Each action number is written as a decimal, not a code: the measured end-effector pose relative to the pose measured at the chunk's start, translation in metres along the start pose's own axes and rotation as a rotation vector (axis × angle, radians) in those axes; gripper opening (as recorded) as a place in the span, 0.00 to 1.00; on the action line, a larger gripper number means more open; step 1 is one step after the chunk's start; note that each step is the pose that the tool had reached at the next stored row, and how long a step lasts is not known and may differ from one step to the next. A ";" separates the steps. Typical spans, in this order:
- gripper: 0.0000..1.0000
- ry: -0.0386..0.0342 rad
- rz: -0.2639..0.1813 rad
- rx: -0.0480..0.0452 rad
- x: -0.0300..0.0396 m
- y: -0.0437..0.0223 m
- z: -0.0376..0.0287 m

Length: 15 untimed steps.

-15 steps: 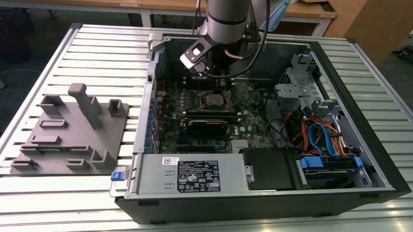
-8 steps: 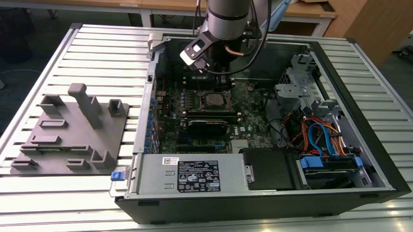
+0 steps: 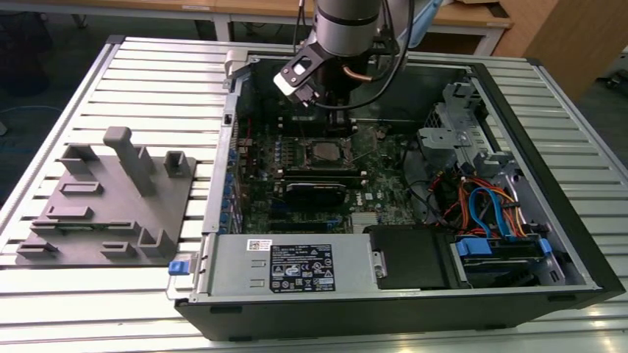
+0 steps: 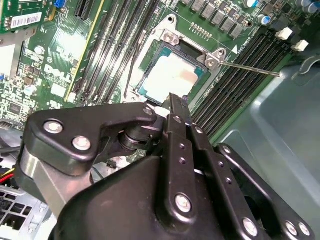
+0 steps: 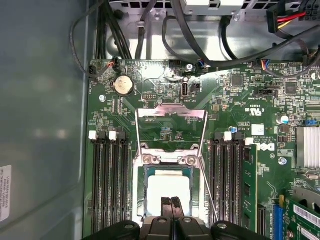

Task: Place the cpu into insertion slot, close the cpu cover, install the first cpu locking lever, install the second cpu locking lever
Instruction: 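Close the cpu cover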

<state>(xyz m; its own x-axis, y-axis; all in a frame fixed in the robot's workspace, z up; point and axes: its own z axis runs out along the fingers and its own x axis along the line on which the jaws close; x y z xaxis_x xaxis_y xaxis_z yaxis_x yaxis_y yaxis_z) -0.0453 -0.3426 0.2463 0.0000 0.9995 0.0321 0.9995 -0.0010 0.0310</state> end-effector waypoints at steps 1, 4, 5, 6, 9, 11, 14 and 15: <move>0.10 -0.0001 0.000 0.0000 0.0000 0.0000 -0.0012; 0.10 0.0000 0.000 0.0000 0.0001 0.0002 -0.0042; 0.10 0.0000 0.000 0.0000 0.0002 0.0002 -0.0053; 0.10 0.0000 0.000 0.0000 0.0002 0.0002 -0.0061; 0.10 -0.0001 0.000 0.0001 0.0003 0.0003 -0.0099; 0.10 0.0000 0.000 0.0000 0.0004 0.0004 -0.0119; 0.10 0.0002 0.000 -0.0001 0.0005 0.0004 -0.0129; 0.10 0.0003 0.000 -0.0001 0.0004 0.0004 -0.0129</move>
<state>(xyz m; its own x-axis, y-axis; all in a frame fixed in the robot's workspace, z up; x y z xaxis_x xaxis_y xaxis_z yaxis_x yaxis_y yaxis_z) -0.0453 -0.3426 0.2592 -0.0001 0.9995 0.0323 0.9995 -0.0009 0.0311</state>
